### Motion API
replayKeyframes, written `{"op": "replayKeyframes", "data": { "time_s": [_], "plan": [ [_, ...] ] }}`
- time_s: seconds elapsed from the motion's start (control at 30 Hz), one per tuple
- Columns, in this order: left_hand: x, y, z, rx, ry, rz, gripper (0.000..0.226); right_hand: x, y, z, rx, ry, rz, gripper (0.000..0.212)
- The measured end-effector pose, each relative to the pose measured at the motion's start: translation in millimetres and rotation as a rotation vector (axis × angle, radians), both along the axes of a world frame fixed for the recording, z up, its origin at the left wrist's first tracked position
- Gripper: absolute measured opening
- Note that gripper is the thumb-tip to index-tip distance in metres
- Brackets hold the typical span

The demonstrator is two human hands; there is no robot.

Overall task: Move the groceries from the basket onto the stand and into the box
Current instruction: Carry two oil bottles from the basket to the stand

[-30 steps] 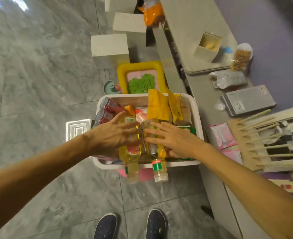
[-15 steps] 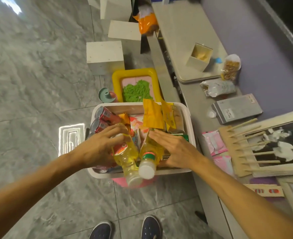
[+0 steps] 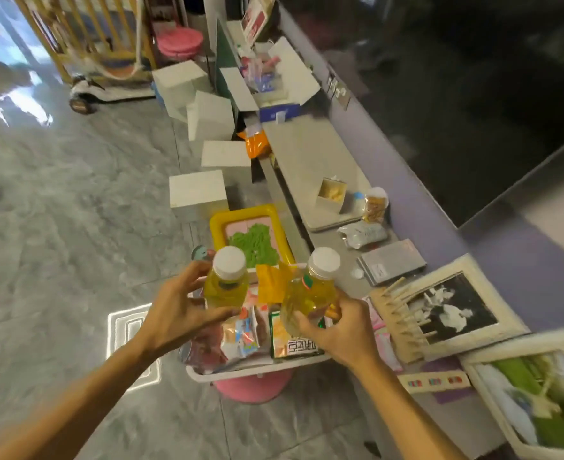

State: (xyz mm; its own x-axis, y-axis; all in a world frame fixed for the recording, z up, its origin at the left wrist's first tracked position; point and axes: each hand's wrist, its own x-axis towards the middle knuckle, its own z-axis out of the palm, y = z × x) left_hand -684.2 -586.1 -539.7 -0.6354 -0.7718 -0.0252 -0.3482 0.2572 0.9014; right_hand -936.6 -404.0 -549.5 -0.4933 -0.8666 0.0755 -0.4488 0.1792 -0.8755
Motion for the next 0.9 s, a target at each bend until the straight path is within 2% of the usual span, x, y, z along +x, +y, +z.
{"op": "replayKeyframes", "data": {
  "time_s": [0.13,0.23,0.37,0.47,0.67,0.83,0.9],
  "plan": [
    [-14.4,10.2,92.7,-0.011,0.049,0.010,0.084,-0.9,15.3,97.8,-0.040,-0.014,-0.057,0.027],
    [-23.3,17.4,154.2,-0.037,0.077,-0.061,0.081,6.2,35.1,169.0,-0.071,0.024,-0.092,0.028],
    [-32.5,30.0,225.1,-0.127,0.111,-0.177,0.093,21.5,73.7,240.8,-0.076,0.082,-0.187,0.027],
    [-42.2,44.9,268.1,-0.145,0.126,-0.287,0.093,37.4,112.7,282.3,-0.070,0.123,-0.313,0.026],
    [-72.4,117.1,334.9,-0.195,0.186,-0.528,0.070,72.9,211.1,345.1,-0.096,0.171,-0.593,0.031],
    [-92.0,209.7,365.7,-0.166,0.243,-0.725,0.085,113.9,316.9,375.1,-0.135,0.193,-0.802,0.027],
    [-96.4,255.6,373.7,-0.133,0.252,-0.806,0.082,132.7,364.4,383.1,-0.124,0.193,-0.869,0.025]
  ]
}}
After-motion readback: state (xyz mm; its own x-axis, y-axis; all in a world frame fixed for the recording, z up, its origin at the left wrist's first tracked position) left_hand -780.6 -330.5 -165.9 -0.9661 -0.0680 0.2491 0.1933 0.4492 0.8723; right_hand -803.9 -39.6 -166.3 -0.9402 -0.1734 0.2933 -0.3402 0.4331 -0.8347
